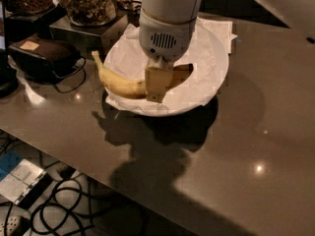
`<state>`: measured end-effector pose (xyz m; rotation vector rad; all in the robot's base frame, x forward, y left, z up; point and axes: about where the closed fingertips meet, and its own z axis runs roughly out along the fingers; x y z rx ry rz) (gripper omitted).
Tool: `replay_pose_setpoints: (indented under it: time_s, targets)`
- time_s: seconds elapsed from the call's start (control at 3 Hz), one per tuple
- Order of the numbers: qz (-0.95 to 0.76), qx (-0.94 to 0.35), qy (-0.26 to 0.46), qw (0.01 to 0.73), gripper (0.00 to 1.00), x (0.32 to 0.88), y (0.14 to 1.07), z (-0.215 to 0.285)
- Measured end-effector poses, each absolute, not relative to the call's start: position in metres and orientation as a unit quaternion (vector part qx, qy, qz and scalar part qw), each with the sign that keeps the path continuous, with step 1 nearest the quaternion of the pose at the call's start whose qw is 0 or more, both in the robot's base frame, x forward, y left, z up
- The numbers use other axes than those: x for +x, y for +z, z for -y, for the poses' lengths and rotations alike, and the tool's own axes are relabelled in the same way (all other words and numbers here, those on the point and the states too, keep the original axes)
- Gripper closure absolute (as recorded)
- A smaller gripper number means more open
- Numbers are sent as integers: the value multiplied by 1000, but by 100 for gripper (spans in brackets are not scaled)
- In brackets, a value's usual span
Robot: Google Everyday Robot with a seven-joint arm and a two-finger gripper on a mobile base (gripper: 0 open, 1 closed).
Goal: Pick banana from white bowl
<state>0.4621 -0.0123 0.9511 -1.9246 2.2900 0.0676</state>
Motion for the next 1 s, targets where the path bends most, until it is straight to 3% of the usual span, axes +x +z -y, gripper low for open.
replay_pose_setpoints:
  time_s: [1.0]
  targets:
    - [-735, -675, -1, 66, 100, 433, 946, -36]
